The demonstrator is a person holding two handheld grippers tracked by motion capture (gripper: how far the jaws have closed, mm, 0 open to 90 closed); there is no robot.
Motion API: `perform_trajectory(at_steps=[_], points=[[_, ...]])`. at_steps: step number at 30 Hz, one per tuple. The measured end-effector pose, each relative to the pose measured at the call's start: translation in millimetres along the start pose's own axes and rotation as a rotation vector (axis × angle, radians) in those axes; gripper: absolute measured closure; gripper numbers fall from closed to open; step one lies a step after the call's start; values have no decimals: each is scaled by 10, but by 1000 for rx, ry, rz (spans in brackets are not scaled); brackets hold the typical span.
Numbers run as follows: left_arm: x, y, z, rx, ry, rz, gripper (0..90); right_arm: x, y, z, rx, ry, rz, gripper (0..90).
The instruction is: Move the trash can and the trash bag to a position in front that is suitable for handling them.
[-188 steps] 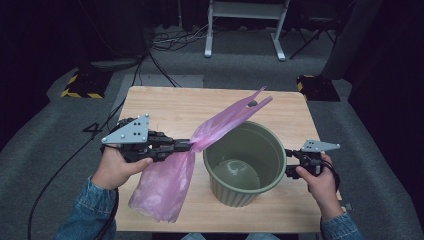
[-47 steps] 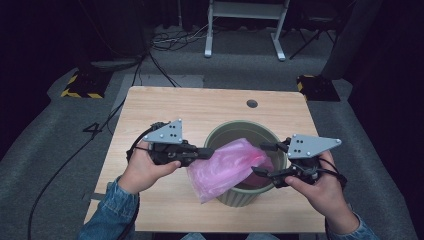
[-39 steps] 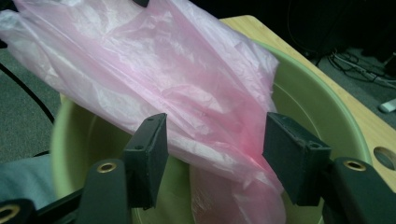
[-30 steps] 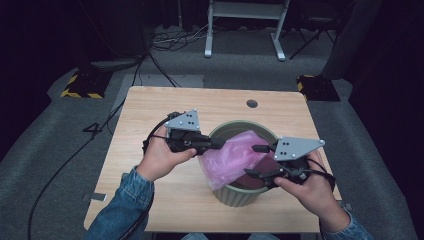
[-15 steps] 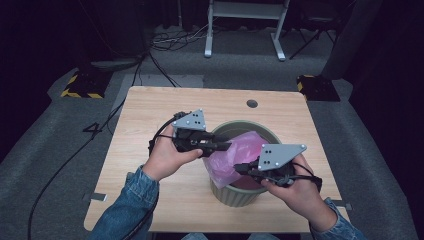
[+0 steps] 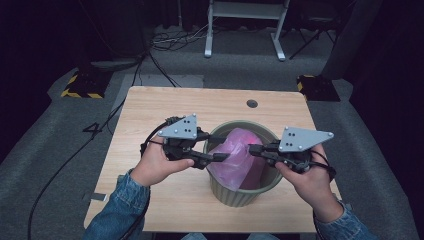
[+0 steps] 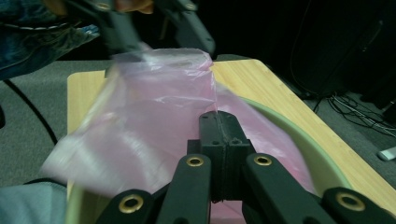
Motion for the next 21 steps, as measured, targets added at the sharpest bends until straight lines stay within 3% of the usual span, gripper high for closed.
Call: perform_trajectory(at_steps=[5,11,13,14,15,16,18,21], points=[[116,33,-33,-7,-67,-5,474,62,26,-40,10,-14,-12,900],[151,95,-86,11,-83,-2,439,63,72,-98,7,-15,0,900],[145,99,-107,1,-81,-3,478,48,101,-125,11,-9,0,900],[145,93,-114,-8,-84,-11,553,33,122,-137,16,-5,3,900],[146,88,-117,-15,-86,-12,698,3,158,-148,21,-3,15,900],[150,82,-115,-19,-88,-12,698,3,158,-148,21,-3,15,900],[149,68,-105,-25,-80,-22,853,3,160,-149,26,-6,16,900],[131,52,-76,-28,-56,-29,900,23,122,-130,27,-7,6,900]])
Point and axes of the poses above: each handheld gripper's, and its own axes: z roughly backward along the jaws, y roughly out of its top, x roughly to its right, the point moved 8 cm from there along -z, roughly forward along the jaws, and after that the axes turned 6 degrees about z, right-handed, at the moved point
